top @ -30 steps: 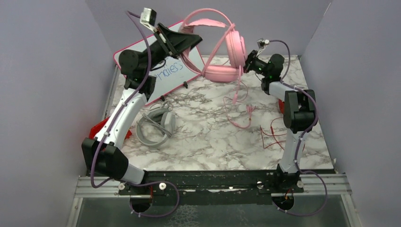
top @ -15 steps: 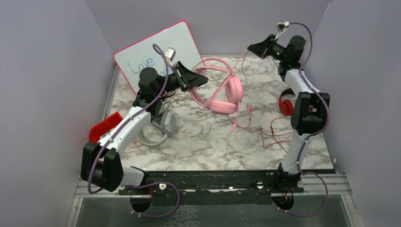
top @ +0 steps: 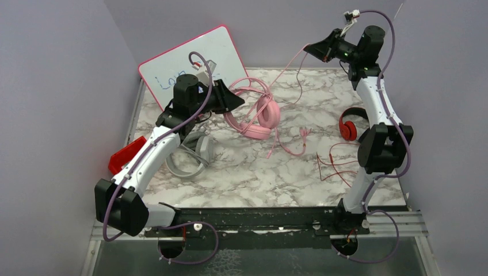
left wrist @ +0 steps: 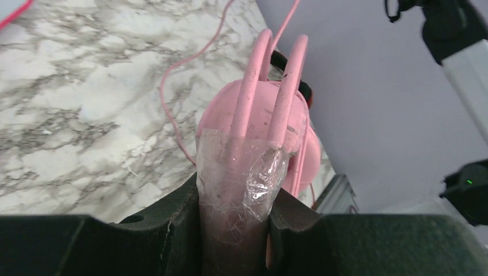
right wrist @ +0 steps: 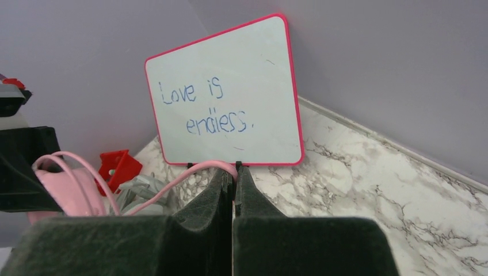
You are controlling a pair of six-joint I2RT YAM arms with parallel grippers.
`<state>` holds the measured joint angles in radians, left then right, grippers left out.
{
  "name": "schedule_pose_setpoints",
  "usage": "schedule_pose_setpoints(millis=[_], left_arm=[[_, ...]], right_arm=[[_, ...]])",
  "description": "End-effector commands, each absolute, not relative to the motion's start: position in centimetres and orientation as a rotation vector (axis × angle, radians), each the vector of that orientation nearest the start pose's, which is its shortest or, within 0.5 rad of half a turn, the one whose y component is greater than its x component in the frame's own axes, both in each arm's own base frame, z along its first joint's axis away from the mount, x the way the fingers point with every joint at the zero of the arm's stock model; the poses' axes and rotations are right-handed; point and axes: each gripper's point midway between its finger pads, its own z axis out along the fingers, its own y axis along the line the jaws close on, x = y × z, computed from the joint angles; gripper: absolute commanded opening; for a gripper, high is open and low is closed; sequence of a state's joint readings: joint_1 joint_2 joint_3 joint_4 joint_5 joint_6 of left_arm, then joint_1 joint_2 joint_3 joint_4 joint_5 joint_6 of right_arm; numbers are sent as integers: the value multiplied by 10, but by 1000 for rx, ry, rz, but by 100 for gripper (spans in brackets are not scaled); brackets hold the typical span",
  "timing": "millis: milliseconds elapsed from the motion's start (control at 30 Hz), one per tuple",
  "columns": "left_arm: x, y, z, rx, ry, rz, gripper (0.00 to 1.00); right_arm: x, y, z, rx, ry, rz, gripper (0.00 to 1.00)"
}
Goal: Wrap the headphones
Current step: Wrap the headphones cable around the headphones.
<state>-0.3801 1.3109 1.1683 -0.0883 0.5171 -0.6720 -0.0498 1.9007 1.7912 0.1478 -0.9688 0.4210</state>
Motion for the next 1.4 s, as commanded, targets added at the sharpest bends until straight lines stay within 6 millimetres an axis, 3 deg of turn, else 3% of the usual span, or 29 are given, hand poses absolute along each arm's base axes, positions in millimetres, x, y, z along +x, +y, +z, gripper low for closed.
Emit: schedule_pose_setpoints(millis=[0,133,300,433,567,800,933,1067,1200,1367], left_arm=[[346,-231,312,86,1900,-1021,0],[365,-229,317,32,1845,-1009,0],[396,-232,326,-14,1750,-1014,0],[425,-222,335,-38,1700,-920,0],[452,-212,353,-42,1634,-816,0],[484,-195,400,-91,1499,-791,0],[491,-198,423,-73,1411,-849,0],[499,-203,433,-76,1375,-882,0],[499,-205,444,-97,1329,-935,0],[496,-205,454,-137,1291,-992,0]], right_arm=[[513,113,411,-395,1542,951,1],[497,123,416,-397,1561,1040,1],[460,154,418,-438,1592,1171,1],[434,161,418,-423,1650,1190,1],[409,177,418,-455,1695,1252,1],[365,205,418,-503,1728,1410,1],[350,223,413,-540,1740,1446,1],[337,244,412,-562,1733,1524,1],[320,278,427,-608,1650,1586,1],[314,321,440,-577,1610,1592,1]])
